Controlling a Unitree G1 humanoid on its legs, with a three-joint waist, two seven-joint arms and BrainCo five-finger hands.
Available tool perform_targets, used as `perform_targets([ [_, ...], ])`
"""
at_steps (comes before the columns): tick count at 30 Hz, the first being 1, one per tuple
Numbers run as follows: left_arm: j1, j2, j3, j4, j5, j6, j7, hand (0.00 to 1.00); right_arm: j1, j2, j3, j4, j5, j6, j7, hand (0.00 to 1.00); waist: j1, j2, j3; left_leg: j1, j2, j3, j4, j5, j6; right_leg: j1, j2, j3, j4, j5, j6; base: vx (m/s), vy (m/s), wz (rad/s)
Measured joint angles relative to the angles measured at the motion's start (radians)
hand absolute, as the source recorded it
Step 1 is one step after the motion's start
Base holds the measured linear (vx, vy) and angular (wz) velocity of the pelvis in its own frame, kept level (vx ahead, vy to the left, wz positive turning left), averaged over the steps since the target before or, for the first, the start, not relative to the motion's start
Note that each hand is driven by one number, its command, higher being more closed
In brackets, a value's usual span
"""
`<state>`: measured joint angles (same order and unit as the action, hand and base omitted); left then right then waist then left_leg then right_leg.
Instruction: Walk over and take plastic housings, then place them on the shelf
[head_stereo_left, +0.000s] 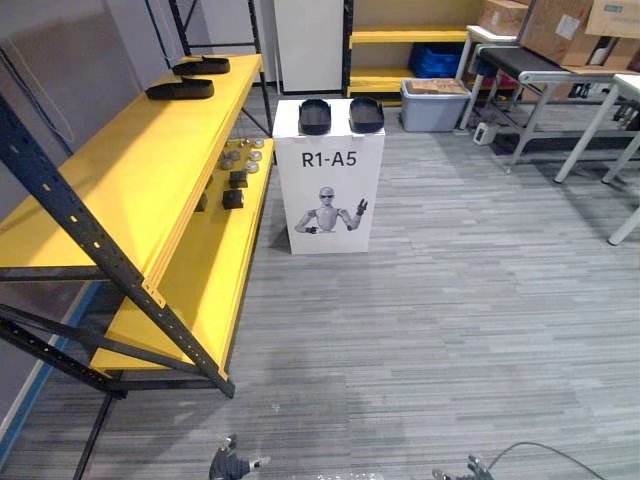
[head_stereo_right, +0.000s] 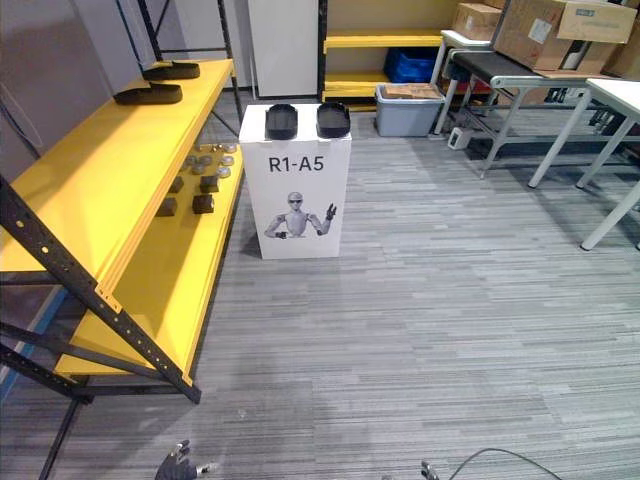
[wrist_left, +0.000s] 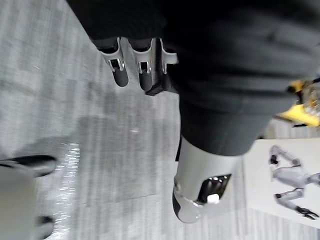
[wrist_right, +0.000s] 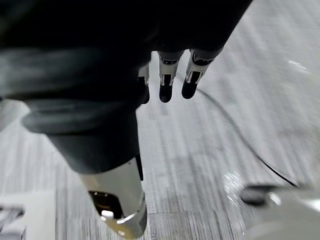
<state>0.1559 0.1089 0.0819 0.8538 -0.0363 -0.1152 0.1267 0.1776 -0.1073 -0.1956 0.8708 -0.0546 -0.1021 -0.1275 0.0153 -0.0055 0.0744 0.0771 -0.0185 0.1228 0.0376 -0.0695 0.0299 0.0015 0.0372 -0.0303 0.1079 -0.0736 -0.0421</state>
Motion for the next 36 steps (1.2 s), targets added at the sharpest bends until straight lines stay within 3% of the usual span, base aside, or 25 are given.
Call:
perform_targets([
  [11, 0.001, 0.002, 0.062, -0.033, 0.03, 0.0, 0.004, 0.0, -0.017, -0.013, 0.001, -0.065, -0.05, -0.002, 0.01, 0.0, 0.0, -0.001, 0.029, 0.02, 0.0, -0.008, 0.001, -0.009, 0.002, 0.036, 0.002, 0.026, -0.033, 0.011, 0.0, 0.02, 0.017, -0.05],
  [23, 0.053, -0.023, 0.066, -0.09, 0.019, 0.004, 0.005, 0.0, -0.02, -0.014, -0.003, -0.111, 0.033, -0.002, 0.009, 0.0, 0.001, 0.019, 0.038, -0.016, 0.013, 0.028, 0.042, -0.049, -0.014, 0.002, 0.015, 0.069, -0.046, 0.021, 0.016, -0.06, 0.018, -0.12],
  [25, 0.054, -0.026, 0.069, -0.124, 0.018, 0.004, 0.008, 0.0, -0.04, -0.014, -0.004, -0.114, 0.052, -0.002, 0.008, 0.0, 0.005, 0.023, 0.039, -0.059, 0.022, 0.046, 0.096, -0.087, -0.012, -0.039, 0.021, 0.088, -0.001, -0.001, 0.026, 0.03, 0.015, -0.29],
  [27, 0.053, -0.031, 0.069, -0.152, 0.017, 0.005, 0.011, 0.0, -0.055, -0.014, -0.019, -0.115, 0.059, -0.001, 0.002, 0.0, 0.007, 0.025, 0.045, -0.079, 0.021, 0.062, 0.142, -0.12, -0.005, -0.091, 0.02, 0.101, 0.111, -0.063, 0.038, 0.08, 0.02, -0.24],
  [29, 0.049, -0.037, 0.063, -0.185, 0.008, 0.006, 0.023, 0.0, -0.058, -0.012, -0.023, -0.14, 0.066, 0.002, -0.006, 0.0, 0.005, 0.027, 0.061, -0.08, 0.016, 0.067, 0.209, -0.182, 0.008, -0.16, 0.009, 0.099, 0.317, -0.141, 0.079, 0.11, 0.044, -0.11],
  [30, 0.046, -0.037, 0.058, -0.191, 0.0, 0.006, 0.025, 0.0, -0.058, -0.009, -0.022, -0.154, 0.069, 0.002, -0.008, 0.0, 0.003, 0.029, 0.066, -0.077, 0.018, 0.066, 0.221, -0.195, 0.011, -0.194, 0.009, 0.095, 0.403, -0.151, 0.095, 0.14, 0.04, 0.14],
  [32, 0.035, -0.037, 0.038, -0.207, -0.003, 0.006, 0.028, 0.0, -0.055, 0.0, -0.018, -0.195, 0.073, 0.002, -0.011, 0.0, -0.001, 0.029, 0.085, -0.038, 0.014, 0.053, 0.246, -0.245, 0.03, -0.306, -0.031, 0.009, 0.641, -0.181, 0.101, 0.29, 0.02, 0.14],
  [34, 0.032, -0.038, 0.026, -0.207, -0.016, 0.009, 0.031, 0.0, -0.065, -0.003, -0.017, -0.198, 0.073, 0.002, -0.012, 0.0, -0.003, 0.028, 0.092, 0.002, 0.018, 0.04, 0.243, -0.267, 0.026, -0.354, -0.071, -0.054, 0.641, -0.182, 0.101, 0.36, -0.038, 0.19],
  [36, 0.011, -0.037, 0.019, -0.206, -0.02, 0.009, 0.038, 0.0, -0.072, -0.018, 0.0, -0.197, 0.072, 0.002, -0.012, 0.0, -0.017, 0.037, 0.107, 0.049, 0.049, 0.01, 0.221, -0.286, 0.012, -0.419, -0.075, -0.081, 0.555, -0.178, 0.097, 0.5, -0.12, 0.45],
])
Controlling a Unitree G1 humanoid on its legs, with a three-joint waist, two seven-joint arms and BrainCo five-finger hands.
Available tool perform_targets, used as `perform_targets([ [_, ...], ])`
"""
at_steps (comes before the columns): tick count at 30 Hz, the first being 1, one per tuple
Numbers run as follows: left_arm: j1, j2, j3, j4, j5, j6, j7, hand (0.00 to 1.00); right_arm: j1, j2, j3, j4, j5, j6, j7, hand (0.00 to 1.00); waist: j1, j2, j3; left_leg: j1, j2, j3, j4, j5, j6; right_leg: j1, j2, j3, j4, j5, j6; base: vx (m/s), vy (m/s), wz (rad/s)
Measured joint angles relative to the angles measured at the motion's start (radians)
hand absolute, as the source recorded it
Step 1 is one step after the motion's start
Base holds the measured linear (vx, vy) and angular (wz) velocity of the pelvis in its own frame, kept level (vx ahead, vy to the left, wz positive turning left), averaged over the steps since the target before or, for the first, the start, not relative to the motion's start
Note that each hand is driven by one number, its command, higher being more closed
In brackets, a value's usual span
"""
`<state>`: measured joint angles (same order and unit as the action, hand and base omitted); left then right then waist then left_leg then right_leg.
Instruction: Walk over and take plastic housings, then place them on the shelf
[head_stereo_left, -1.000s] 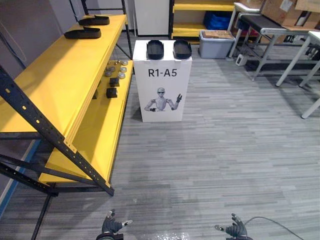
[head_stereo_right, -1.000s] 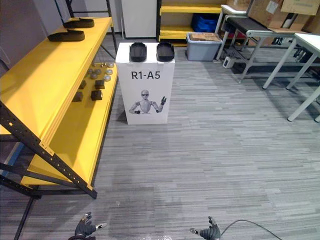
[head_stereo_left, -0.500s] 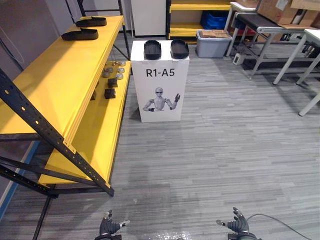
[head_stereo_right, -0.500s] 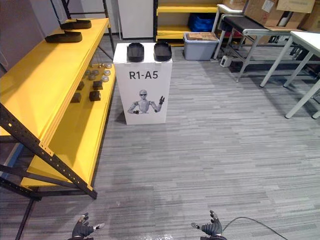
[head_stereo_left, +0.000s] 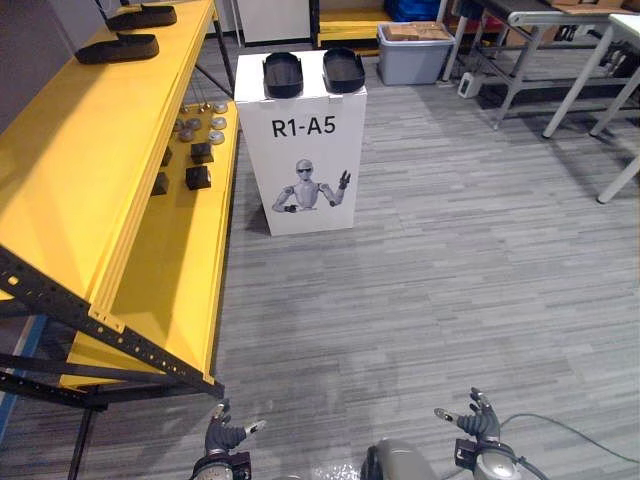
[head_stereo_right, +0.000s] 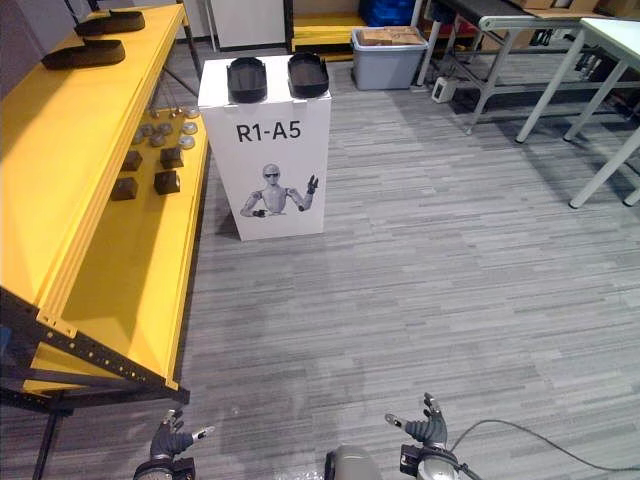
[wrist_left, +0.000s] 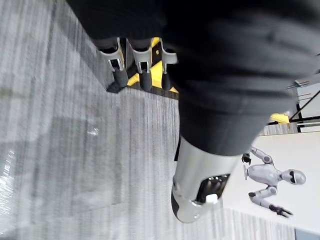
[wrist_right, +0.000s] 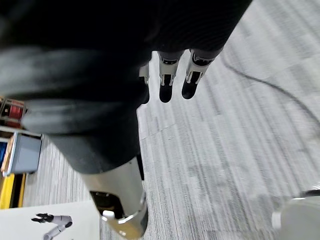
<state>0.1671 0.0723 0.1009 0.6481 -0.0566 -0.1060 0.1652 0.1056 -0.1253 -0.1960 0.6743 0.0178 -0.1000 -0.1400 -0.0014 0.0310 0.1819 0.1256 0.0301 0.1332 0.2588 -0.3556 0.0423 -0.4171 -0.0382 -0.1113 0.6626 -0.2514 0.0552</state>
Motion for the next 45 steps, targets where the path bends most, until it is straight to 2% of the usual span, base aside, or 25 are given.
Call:
perform_targets([
  [1, -0.006, 0.002, 0.0, 0.0, 0.0, 0.0, 0.003, 0.0, -0.003, -0.002, 0.004, 0.0, 0.0, 0.0, 0.0, 0.0, -0.011, 0.003, 0.003, 0.013, 0.014, -0.014, -0.014, 0.0, -0.003, -0.015, 0.002, -0.009, -0.05, 0.007, -0.002, 0.55, -0.166, 0.63],
  [2, -0.015, 0.011, -0.001, 0.002, 0.001, -0.001, 0.005, 0.0, -0.008, -0.005, 0.004, 0.0, 0.0, -0.001, -0.002, 0.0, -0.026, -0.001, 0.004, 0.043, 0.03, -0.035, -0.044, -0.002, -0.036, -0.023, 0.014, -0.014, -0.165, 0.093, -0.028, 0.59, -0.182, 0.64],
  [3, -0.019, 0.016, -0.01, 0.006, 0.001, -0.001, 0.006, 0.0, -0.005, -0.013, 0.004, 0.002, 0.0, 0.0, -0.007, 0.0, -0.037, 0.005, 0.005, 0.062, 0.05, -0.056, -0.049, -0.013, -0.057, -0.014, 0.023, -0.027, -0.184, 0.187, -0.095, 0.64, -0.199, 0.39],
  [4, -0.028, 0.009, -0.01, 0.012, 0.003, 0.001, 0.005, 0.0, -0.025, -0.03, 0.002, 0.005, -0.001, 0.0, -0.01, 0.0, -0.03, 0.035, 0.004, 0.063, 0.097, -0.064, -0.035, -0.006, -0.087, -0.015, 0.052, -0.055, -0.16, 0.167, -0.122, 0.65, -0.231, 0.15],
  [5, -0.048, 0.008, -0.009, 0.019, 0.003, 0.001, 0.005, 0.0, -0.041, -0.034, 0.0, 0.0, -0.001, 0.0, -0.014, 0.0, -0.032, 0.031, 0.004, 0.047, 0.096, -0.083, 0.006, 0.046, -0.137, -0.011, 0.047, -0.061, -0.138, 0.134, -0.142, 0.75, -0.302, 0.02],
  [8, -0.046, -0.021, -0.007, 0.019, 0.003, 0.0, 0.005, 0.0, -0.025, -0.035, 0.007, -0.01, -0.001, 0.0, -0.017, 0.0, -0.036, 0.03, 0.005, -0.027, 0.093, -0.103, 0.289, 0.234, -0.1, 0.139, 0.049, -0.066, -0.215, 0.108, -0.151, 0.55, -0.217, 0.15],
  [10, -0.022, -0.035, -0.006, -0.024, 0.003, -0.004, 0.003, 0.0, 0.004, -0.008, 0.029, -0.068, 0.004, -0.002, -0.021, 0.0, -0.014, 0.025, 0.009, -0.191, 0.16, -0.052, 0.697, 0.212, -0.101, 0.333, 0.08, -0.048, -0.364, 0.101, -0.163, 0.57, -0.179, -0.08],
  [12, -0.014, -0.042, -0.004, -0.048, 0.002, -0.003, 0.003, 0.0, 0.006, 0.011, 0.04, -0.084, 0.008, -0.01, -0.023, 0.0, 0.016, 0.016, 0.015, -0.301, 0.185, -0.003, 0.798, 0.175, -0.102, 0.429, 0.091, -0.024, -0.439, 0.097, -0.169, 0.42, -0.098, -0.35],
  [15, 0.003, -0.065, -0.01, -0.071, 0.001, -0.004, 0.003, 0.0, 0.008, 0.023, 0.039, -0.085, 0.008, -0.01, -0.024, 0.0, 0.037, 0.014, 0.017, -0.449, 0.163, 0.06, 0.666, 0.137, -0.101, 0.546, 0.085, -0.004, -0.55, 0.095, -0.168, 0.4, -0.026, -0.22],
  [16, 0.005, -0.075, -0.009, -0.07, 0.001, -0.002, 0.002, 0.0, 0.007, 0.022, 0.035, -0.079, 0.009, -0.01, -0.024, 0.0, 0.043, 0.013, 0.019, -0.474, 0.125, 0.064, 0.484, 0.137, -0.102, 0.582, 0.077, 0.009, -0.58, 0.091, -0.16, 0.31, 0.065, -0.29],
  [18, 0.01, -0.079, -0.01, -0.066, 0.001, -0.002, 0.002, 0.0, 0.001, 0.024, 0.013, -0.056, 0.012, -0.01, -0.027, 0.0, 0.058, 0.009, 0.023, -0.488, 0.066, 0.052, 0.198, 0.18, -0.096, 0.63, 0.057, 0.022, -0.608, 0.048, -0.132, 0.44, 0.138, -0.32],
  [19, 0.014, -0.078, -0.009, -0.061, 0.001, 0.0, 0.002, 0.0, 0.002, 0.023, -0.001, -0.028, 0.013, -0.009, -0.029, 0.0, 0.063, 0.01, 0.021, -0.482, 0.043, 0.035, 0.086, 0.28, -0.079, 0.655, 0.049, 0.03, -0.616, 0.02, -0.119, 0.52, 0.202, -0.36],
  [21, 0.025, -0.073, -0.007, -0.058, 0.002, -0.001, 0.003, 0.0, 0.008, 0.026, 0.002, -0.01, 0.012, -0.005, -0.03, 0.0, 0.07, -0.015, 0.004, -0.478, -0.009, 0.026, 0.112, 0.341, -0.032, 0.658, 0.006, 0.059, -0.578, -0.047, -0.096, 0.49, 0.17, -0.25],
  [22, 0.017, -0.072, -0.009, -0.037, 0.002, 0.0, 0.003, 0.0, 0.008, 0.022, 0.001, 0.003, 0.012, -0.004, -0.031, 0.0, 0.064, -0.033, 0.001, -0.493, -0.033, 0.035, 0.153, 0.292, 0.001, 0.636, -0.026, 0.063, -0.504, -0.074, -0.074, 0.52, 0.149, -0.01],
  [24, 0.013, -0.078, -0.012, -0.024, 0.002, 0.001, 0.002, 0.0, 0.007, 0.026, 0.0, 0.025, 0.007, 0.002, -0.029, 0.0, 0.068, -0.043, 0.0, -0.454, -0.05, 0.05, 0.162, 0.24, 0.01, 0.558, -0.05, 0.081, -0.278, -0.078, -0.06, 0.53, 0.153, -0.05],
  [26, -0.005, -0.048, -0.029, 0.0, 0.002, 0.004, 0.004, 0.0, 0.011, 0.057, 0.009, 0.025, 0.0, 0.002, -0.025, 0.0, 0.053, -0.076, 0.011, -0.325, -0.092, 0.046, 0.127, 0.181, 0.025, 0.365, -0.102, 0.106, 0.248, 0.003, 0.044, 0.52, 0.133, 0.1],
  [29, -0.017, -0.04, -0.043, 0.003, 0.001, 0.006, 0.006, 0.0, 0.02, 0.06, 0.045, 0.013, -0.011, 0.001, -0.02, 0.0, 0.033, -0.073, 0.011, -0.145, -0.102, 0.009, 0.054, 0.136, 0.036, 0.199, -0.116, 0.084, 0.442, -0.003, 0.034, 0.58, 0.048, 0.27],
  [31, -0.027, -0.039, -0.044, 0.004, 0.0, 0.005, 0.006, 0.0, 0.016, 0.068, 0.054, 0.005, -0.012, 0.0, -0.018, 0.0, 0.021, -0.07, 0.01, -0.082, -0.088, -0.017, 0.006, 0.125, 0.029, 0.11, -0.104, 0.051, 0.376, -0.013, 0.02, 0.52, -0.043, 0.3],
  [34, -0.055, -0.038, -0.043, 0.033, 0.0, 0.003, 0.006, 0.0, 0.016, 0.066, 0.059, 0.027, -0.015, 0.0, -0.015, 0.0, 0.01, -0.06, 0.016, 0.017, -0.043, -0.062, -0.059, 0.118, 0.017, 0.065, -0.049, 0.021, -0.062, 0.009, 0.002, 0.6, -0.147, 0.53],
  [36, -0.063, -0.028, -0.045, 0.054, 0.001, 0.0, 0.006, 0.0, 0.017, 0.055, 0.057, 0.068, -0.015, 0.001, -0.015, 0.0, -0.018, -0.062, 0.01, 0.055, -0.009, -0.118, -0.064, 0.084, -0.041, 0.093, -0.005, 0.043, -0.285, 0.234, -0.045, 0.57, -0.224, 0.76],
  [37, -0.07, -0.038, -0.045, 0.086, 0.002, 0.002, 0.006, 0.0, 0.007, 0.043, 0.055, 0.094, -0.015, 0.004, -0.015, 0.0, -0.004, -0.031, 0.003, 0.053, 0.031, -0.132, -0.052, 0.085, -0.065, 0.108, 0.024, 0.035, -0.286, 0.233, -0.079, 0.56, -0.241, 0.26],
  [39, -0.071, -0.046, -0.039, 0.095, 0.003, 0.003, 0.006, 0.0, 0.0, 0.046, 0.04, 0.086, -0.015, 0.004, -0.016, 0.0, 0.006, -0.027, 0.001, 0.037, 0.036, -0.136, -0.004, 0.121, -0.117, 0.116, 0.02, 0.023, -0.26, 0.195, -0.1, 0.52, -0.24, 0.16],
  [42, -0.072, -0.096, -0.007, 0.076, 0.002, -0.001, 0.006, 0.0, 0.026, 0.046, 0.065, 0.044, -0.012, 0.003, -0.018, 0.0, 0.001, -0.017, 0.006, -0.136, 0.093, -0.1, 0.5, 0.209, -0.133, 0.319, 0.024, -0.037, -0.37, 0.143, -0.114, 0.43, -0.215, 0.62],
  [43, -0.075, -0.098, -0.009, 0.073, 0.002, -0.002, 0.006, 0.0, 0.023, 0.056, 0.077, 0.039, -0.005, 0.0, -0.02, 0.0, 0.019, -0.005, -0.002, -0.21, 0.138, -0.047, 0.623, 0.157, -0.132, 0.374, 0.039, -0.034, -0.415, 0.139, -0.121, 0.25, -0.086, 0.02],
  [45, -0.071, -0.105, -0.009, 0.071, 0.002, 0.0, 0.005, 0.0, 0.009, 0.065, 0.073, 0.036, 0.01, -0.002, -0.023, 0.0, 0.027, -0.014, -0.004, -0.262, 0.162, 0.017, 0.557, 0.121, -0.131, 0.427, 0.033, -0.032, -0.455, 0.139, -0.121, 0.29, -0.022, -0.14],
])
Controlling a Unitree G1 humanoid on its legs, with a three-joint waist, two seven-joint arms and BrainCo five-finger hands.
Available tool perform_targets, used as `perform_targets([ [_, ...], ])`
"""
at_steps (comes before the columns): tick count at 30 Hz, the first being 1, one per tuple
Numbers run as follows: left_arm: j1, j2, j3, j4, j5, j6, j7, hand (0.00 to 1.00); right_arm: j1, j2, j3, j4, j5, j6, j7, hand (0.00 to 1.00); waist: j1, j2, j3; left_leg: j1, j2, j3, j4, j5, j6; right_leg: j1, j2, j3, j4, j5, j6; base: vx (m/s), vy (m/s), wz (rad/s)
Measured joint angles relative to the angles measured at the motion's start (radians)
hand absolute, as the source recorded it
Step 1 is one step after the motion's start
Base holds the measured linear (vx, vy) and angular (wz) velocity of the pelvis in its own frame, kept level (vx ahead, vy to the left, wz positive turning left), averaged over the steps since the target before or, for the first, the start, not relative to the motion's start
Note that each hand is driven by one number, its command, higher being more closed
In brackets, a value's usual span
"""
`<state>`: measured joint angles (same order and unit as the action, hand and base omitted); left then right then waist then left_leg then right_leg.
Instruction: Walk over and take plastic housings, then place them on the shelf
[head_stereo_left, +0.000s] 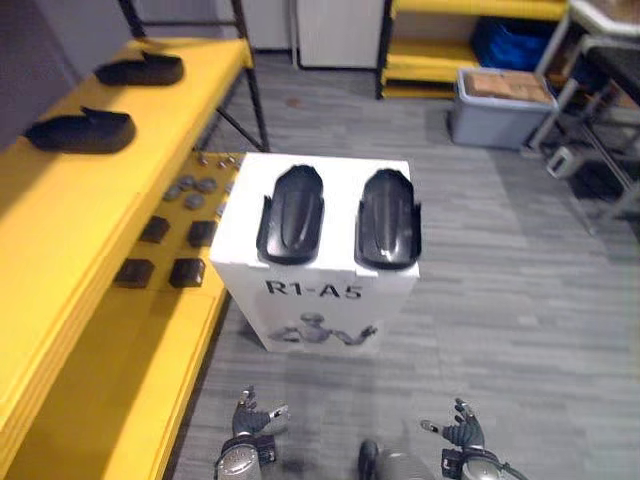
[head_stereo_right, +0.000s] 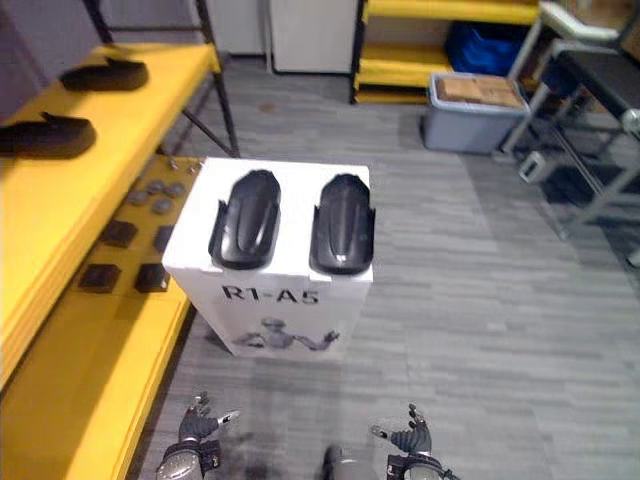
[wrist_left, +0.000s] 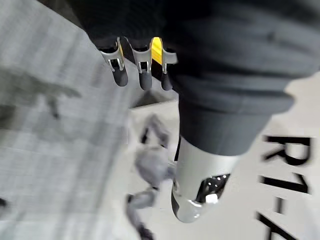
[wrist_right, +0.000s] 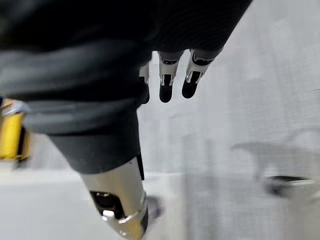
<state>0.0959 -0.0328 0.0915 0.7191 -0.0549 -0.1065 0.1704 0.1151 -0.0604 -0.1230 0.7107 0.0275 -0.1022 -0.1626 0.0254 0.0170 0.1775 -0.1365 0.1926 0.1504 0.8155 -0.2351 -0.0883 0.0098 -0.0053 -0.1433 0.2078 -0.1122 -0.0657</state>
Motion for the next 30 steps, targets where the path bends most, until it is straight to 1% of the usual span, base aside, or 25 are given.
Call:
perform_targets([
  [1, 0.005, -0.008, 0.0, -0.003, 0.0, 0.0, 0.0, 0.0, 0.0, 0.01, -0.016, 0.001, 0.004, 0.0, 0.0, 0.0, 0.007, 0.001, -0.002, -0.011, 0.001, 0.019, -0.123, -0.002, -0.002, 0.031, -0.006, 0.006, -0.022, 0.0, 0.0, 0.3, 0.039, -0.17],
  [2, 0.006, -0.011, 0.0, -0.003, -0.001, 0.0, 0.0, 0.0, 0.0, 0.016, -0.036, 0.003, 0.007, 0.0, -0.001, 0.0, 0.01, 0.008, -0.007, -0.016, -0.004, 0.016, -0.232, 0.004, -0.003, 0.042, -0.009, 0.013, -0.029, -0.002, 0.004, 0.24, 0.112, -0.28],
  [3, 0.006, -0.011, 0.0, -0.003, -0.001, 0.0, 0.0, 0.0, 0.002, 0.018, -0.051, 0.005, 0.017, 0.0, -0.003, 0.0, 0.014, 0.013, -0.011, -0.013, -0.014, 0.011, -0.36, 0.032, 0.005, 0.043, -0.012, 0.025, -0.028, -0.012, 0.022, 0.2, 0.124, -0.25],
  [4, 0.006, -0.013, 0.0, -0.002, -0.001, 0.0, 0.0, 0.0, 0.004, 0.016, -0.059, 0.008, 0.021, 0.0, -0.004, 0.0, 0.013, 0.023, -0.016, -0.011, -0.017, 0.005, -0.441, 0.082, 0.003, 0.042, -0.009, 0.028, -0.027, -0.019, 0.033, 0.22, 0.185, -0.23],
  [5, 0.007, -0.019, 0.0, 0.003, -0.001, 0.0, 0.0, 0.0, 0.011, 0.01, -0.077, 0.018, 0.025, 0.001, -0.005, 0.0, 0.011, 0.056, -0.028, -0.008, -0.015, -0.026, -0.527, 0.182, 0.016, 0.042, 0.006, 0.036, -0.025, -0.035, 0.057, 0.19, 0.201, -0.17],
  [6, 0.003, -0.009, 0.0, 0.017, -0.002, 0.0, 0.0, 0.0, 0.019, 0.015, -0.085, 0.028, 0.026, 0.006, -0.007, 0.0, 0.012, 0.033, -0.031, 0.024, -0.038, -0.011, -0.556, 0.188, 0.02, 0.049, -0.018, 0.056, -0.023, -0.04, 0.066, 0.19, 0.192, -0.14],
  [7, 0.006, -0.002, 0.0, 0.018, -0.002, 0.0, 0.0, 0.0, 0.027, 0.018, -0.085, 0.028, 0.026, 0.006, -0.007, 0.0, 0.012, 0.02, -0.035, 0.038, -0.052, -0.003, -0.578, 0.19, 0.023, 0.052, -0.034, 0.061, -0.024, -0.049, 0.079, 0.2, 0.188, -0.23],
  [8, 0.014, 0.01, 0.001, 0.019, 0.0, 0.0, 0.0, 0.0, 0.041, 0.019, -0.085, 0.028, 0.026, 0.006, -0.007, 0.0, 0.015, 0.002, -0.043, 0.068, -0.076, 0.024, -0.622, 0.195, 0.031, 0.052, -0.056, 0.081, -0.025, -0.055, 0.088, 0.15, 0.132, -0.24],
  [11, 0.025, 0.042, 0.002, 0.047, 0.0, 0.002, -0.001, 0.0, 0.04, 0.019, -0.092, 0.009, 0.026, 0.006, -0.008, 0.0, 0.013, -0.008, -0.049, 0.107, -0.102, 0.066, -0.678, 0.199, 0.039, 0.044, -0.081, 0.119, -0.027, -0.065, 0.106, 0.1, 0.107, -0.35],
  [14, 0.027, 0.059, 0.003, 0.048, 0.001, 0.002, -0.001, 0.0, 0.043, 0.014, -0.113, -0.052, 0.025, 0.008, -0.016, 0.0, 0.013, -0.01, -0.05, 0.125, -0.11, 0.083, -0.71, 0.203, 0.045, 0.041, -0.084, 0.136, -0.037, -0.066, 0.107, 0.08, 0.056, -0.2],
  [15, 0.028, 0.07, 0.0, 0.047, 0.002, 0.002, -0.003, 0.0, 0.048, -0.01, -0.116, -0.147, 0.021, 0.008, -0.024, 0.0, 0.004, -0.011, -0.051, 0.127, -0.116, 0.089, -0.722, 0.203, 0.045, 0.039, -0.084, 0.142, -0.047, -0.066, 0.108, 0.08, 0.035, -0.09],
  [17, 0.031, 0.073, 0.0, 0.046, 0.002, 0.002, -0.004, 0.0, 0.046, -0.035, -0.129, -0.214, 0.016, 0.008, -0.029, 0.0, -0.003, -0.013, -0.053, 0.128, -0.118, 0.09, -0.73, 0.204, 0.046, 0.039, -0.084, 0.144, -0.05, -0.065, 0.109, 0.08, 0.027, -0.06],
  [18, 0.042, 0.076, 0.0, 0.042, 0.002, 0.002, -0.005, 0.0, 0.042, -0.056, -0.158, -0.294, 0.006, 0.008, -0.037, 0.0, -0.01, -0.015, -0.054, 0.131, -0.121, 0.091, -0.74, 0.205, 0.047, 0.039, -0.083, 0.152, -0.057, -0.065, 0.109, 0.1, 0.017, -0.11],
  [19, 0.051, 0.079, -0.002, 0.035, 0.004, 0.002, -0.006, 0.0, 0.044, -0.079, -0.181, -0.38, -0.008, 0.008, -0.046, 0.0, -0.011, -0.016, -0.055, 0.133, -0.122, 0.091, -0.747, 0.205, 0.047, 0.036, -0.082, 0.159, -0.063, -0.064, 0.11, 0.1, 0.014, -0.15],
  [21, 0.063, 0.086, -0.005, 0.033, 0.017, 0.001, -0.01, 0.0, 0.045, -0.119, -0.21, -0.493, -0.038, 0.006, -0.053, 0.0, -0.015, -0.017, -0.059, 0.133, -0.122, 0.087, -0.758, 0.205, 0.047, 0.029, -0.08, 0.167, -0.064, -0.063, 0.111, 0.11, 0.003, -0.12],
  [23, 0.073, 0.102, -0.032, 0.032, 0.026, 0.001, -0.02, 0.0, 0.04, -0.157, -0.238, -0.564, -0.077, 0.004, -0.057, 0.0, -0.015, -0.022, -0.066, 0.133, -0.122, 0.075, -0.767, 0.206, 0.048, 0.026, -0.076, 0.17, -0.064, -0.062, 0.112, 0.09, -0.009, 0.0],
  [25, 0.081, 0.108, -0.045, 0.032, 0.039, 0.0, -0.023, 0.0, 0.029, -0.186, -0.236, -0.609, -0.097, 0.003, -0.058, 0.0, -0.015, -0.024, -0.074, 0.134, -0.12, 0.064, -0.776, 0.206, 0.048, 0.027, -0.072, 0.173, -0.064, -0.062, 0.111, 0.07, -0.016, 0.03],
  [27, 0.095, 0.109, -0.05, 0.026, 0.04, -0.003, -0.027, 0.0, -0.009, -0.213, -0.22, -0.66, -0.122, 0.002, -0.058, 0.0, -0.015, -0.022, -0.079, 0.135, -0.118, 0.064, -0.778, 0.206, 0.048, 0.028, -0.07, 0.185, -0.062, -0.061, 0.111, 0.07, -0.01, -0.03],
  [30, 0.109, 0.113, -0.066, 0.026, 0.04, -0.006, -0.033, 0.0, -0.082, -0.258, -0.171, -0.676, -0.143, -0.011, -0.058, 0.0, -0.013, -0.022, -0.08, 0.136, -0.116, 0.062, -0.778, 0.206, 0.048, 0.029, -0.068, 0.187, -0.062, -0.061, 0.111, 0.01, -0.003, -0.01],
])
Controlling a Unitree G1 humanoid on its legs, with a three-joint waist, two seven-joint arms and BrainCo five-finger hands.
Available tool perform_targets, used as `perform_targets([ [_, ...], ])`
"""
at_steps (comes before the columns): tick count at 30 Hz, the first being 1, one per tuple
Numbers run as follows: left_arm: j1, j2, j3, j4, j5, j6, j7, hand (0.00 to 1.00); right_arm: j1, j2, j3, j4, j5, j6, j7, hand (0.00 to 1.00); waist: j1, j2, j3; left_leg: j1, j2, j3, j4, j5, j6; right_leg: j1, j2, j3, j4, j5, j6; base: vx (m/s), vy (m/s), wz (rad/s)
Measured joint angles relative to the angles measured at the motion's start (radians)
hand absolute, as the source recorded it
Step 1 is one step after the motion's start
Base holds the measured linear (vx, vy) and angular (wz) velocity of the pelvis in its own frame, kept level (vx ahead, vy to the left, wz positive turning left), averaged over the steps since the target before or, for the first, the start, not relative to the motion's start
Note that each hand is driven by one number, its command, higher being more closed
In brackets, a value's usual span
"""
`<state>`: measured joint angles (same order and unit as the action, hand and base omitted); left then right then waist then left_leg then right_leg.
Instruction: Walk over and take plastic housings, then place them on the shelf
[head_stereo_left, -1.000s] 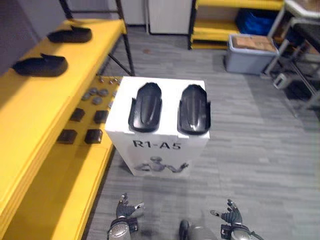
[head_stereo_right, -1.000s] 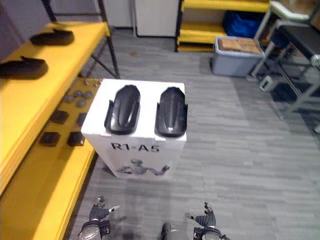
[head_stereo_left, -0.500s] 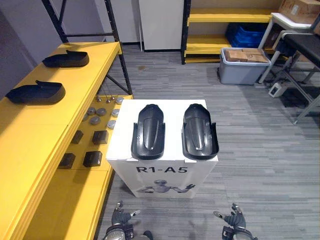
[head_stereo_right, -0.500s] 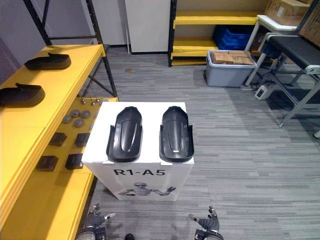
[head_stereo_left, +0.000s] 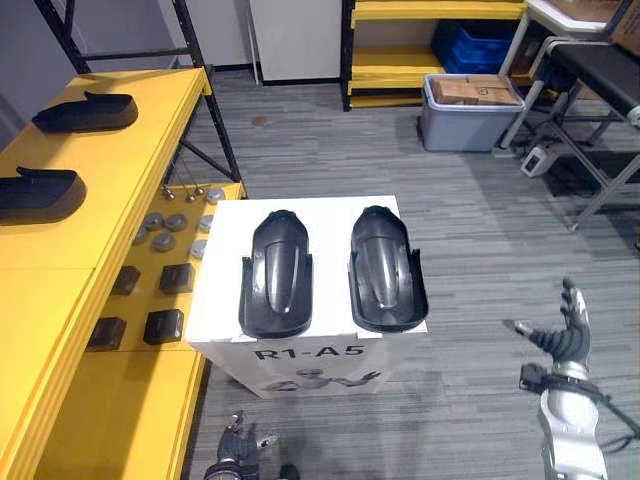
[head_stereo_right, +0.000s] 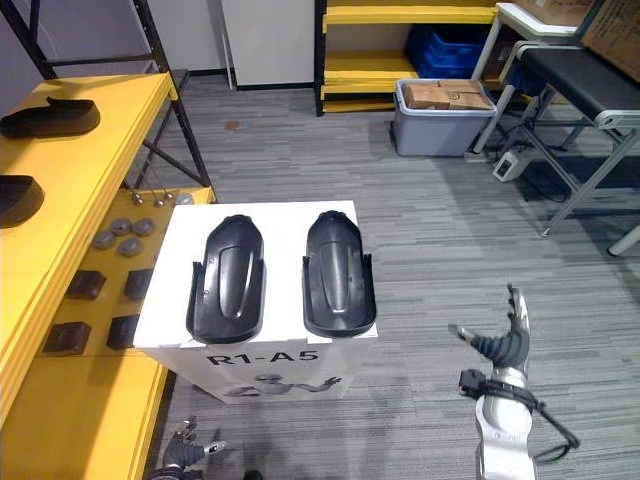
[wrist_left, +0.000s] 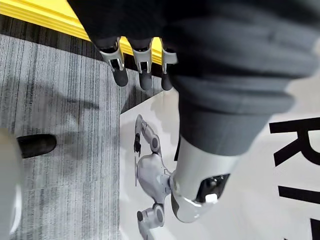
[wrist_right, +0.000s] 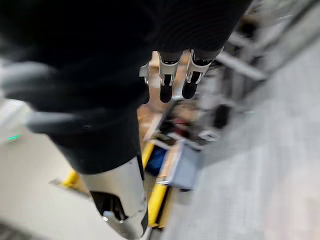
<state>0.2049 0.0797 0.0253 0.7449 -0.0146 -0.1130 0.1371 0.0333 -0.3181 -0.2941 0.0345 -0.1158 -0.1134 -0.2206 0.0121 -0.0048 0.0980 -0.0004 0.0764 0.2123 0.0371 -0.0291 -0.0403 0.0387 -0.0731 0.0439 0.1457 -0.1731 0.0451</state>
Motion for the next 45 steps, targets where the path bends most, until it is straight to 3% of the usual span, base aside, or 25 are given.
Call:
perform_targets([
  [4, 0.016, 0.001, -0.021, 0.001, 0.001, -0.001, -0.018, 0.0, -0.129, -0.032, 0.135, 0.032, -0.042, -0.019, 0.002, 0.0, 0.003, 0.001, 0.0, -0.001, 0.004, -0.006, 0.0, 0.003, 0.0, 0.0, 0.004, -0.001, -0.001, 0.006, -0.004, -0.01, -0.003, 0.01],
  [11, 0.013, -0.004, -0.053, 0.004, -0.001, -0.018, -0.014, 0.0, -0.309, -0.015, 0.281, 0.235, -0.108, -0.006, 0.002, 0.0, 0.02, 0.005, 0.002, -0.018, 0.0, -0.039, -0.04, 0.05, 0.012, -0.004, 0.006, -0.006, -0.047, 0.067, -0.002, -0.07, 0.018, 0.09],
  [17, 0.007, -0.014, -0.055, 0.004, -0.002, -0.018, -0.006, 0.0, -0.402, 0.079, 0.265, 0.417, -0.228, 0.101, -0.044, 0.0, 0.029, 0.021, 0.017, -0.018, -0.029, -0.077, -0.124, 0.121, 0.02, -0.026, -0.013, -0.029, -0.058, 0.074, -0.001, -0.12, 0.038, 0.15],
  [23, -0.003, -0.032, -0.053, -0.006, -0.008, -0.012, 0.022, 0.0, -0.436, 0.201, 0.169, 0.468, -0.292, 0.212, -0.143, 0.0, 0.041, 0.042, 0.048, -0.037, -0.037, -0.109, -0.128, 0.125, 0.02, -0.041, -0.016, -0.03, -0.064, 0.069, 0.016, -0.13, 0.01, 0.05],
  [29, -0.003, -0.031, -0.053, -0.009, -0.022, 0.002, 0.032, 0.0, -0.462, 0.213, 0.095, 0.531, -0.285, 0.231, -0.204, 0.0, 0.042, 0.04, 0.05, -0.046, -0.045, -0.127, -0.124, 0.133, 0.025, -0.034, -0.021, -0.037, -0.081, 0.074, 0.017, 0.03, 0.003, 0.06],
  [30, -0.004, -0.031, -0.053, -0.009, -0.022, 0.004, 0.032, 0.0, -0.467, 0.213, 0.093, 0.542, -0.274, 0.231, -0.202, 1.0, 0.042, 0.039, 0.05, -0.046, -0.046, -0.129, -0.124, 0.134, 0.025, -0.03, -0.021, -0.039, -0.085, 0.075, 0.019, 0.09, -0.006, 0.06],
  [39, -0.015, -0.025, -0.054, -0.001, -0.023, 0.008, 0.031, 0.0, -0.533, 0.193, 0.071, 0.693, -0.062, 0.19, -0.153, 1.0, 0.04, 0.029, 0.056, -0.012, -0.038, -0.131, -0.129, 0.127, 0.015, 0.015, -0.014, -0.049, -0.105, 0.076, 0.02, 0.04, -0.02, 0.01],
  [45, -0.023, -0.022, -0.054, 0.025, -0.042, 0.01, 0.031, 0.0, -0.525, 0.172, 0.09, 0.704, -0.003, 0.18, -0.139, 1.0, 0.038, 0.028, 0.058, 0.001, -0.037, -0.117, -0.129, 0.12, 0.009, 0.022, -0.014, -0.03, -0.105, 0.075, 0.019, -0.03, 0.0, -0.08],
])
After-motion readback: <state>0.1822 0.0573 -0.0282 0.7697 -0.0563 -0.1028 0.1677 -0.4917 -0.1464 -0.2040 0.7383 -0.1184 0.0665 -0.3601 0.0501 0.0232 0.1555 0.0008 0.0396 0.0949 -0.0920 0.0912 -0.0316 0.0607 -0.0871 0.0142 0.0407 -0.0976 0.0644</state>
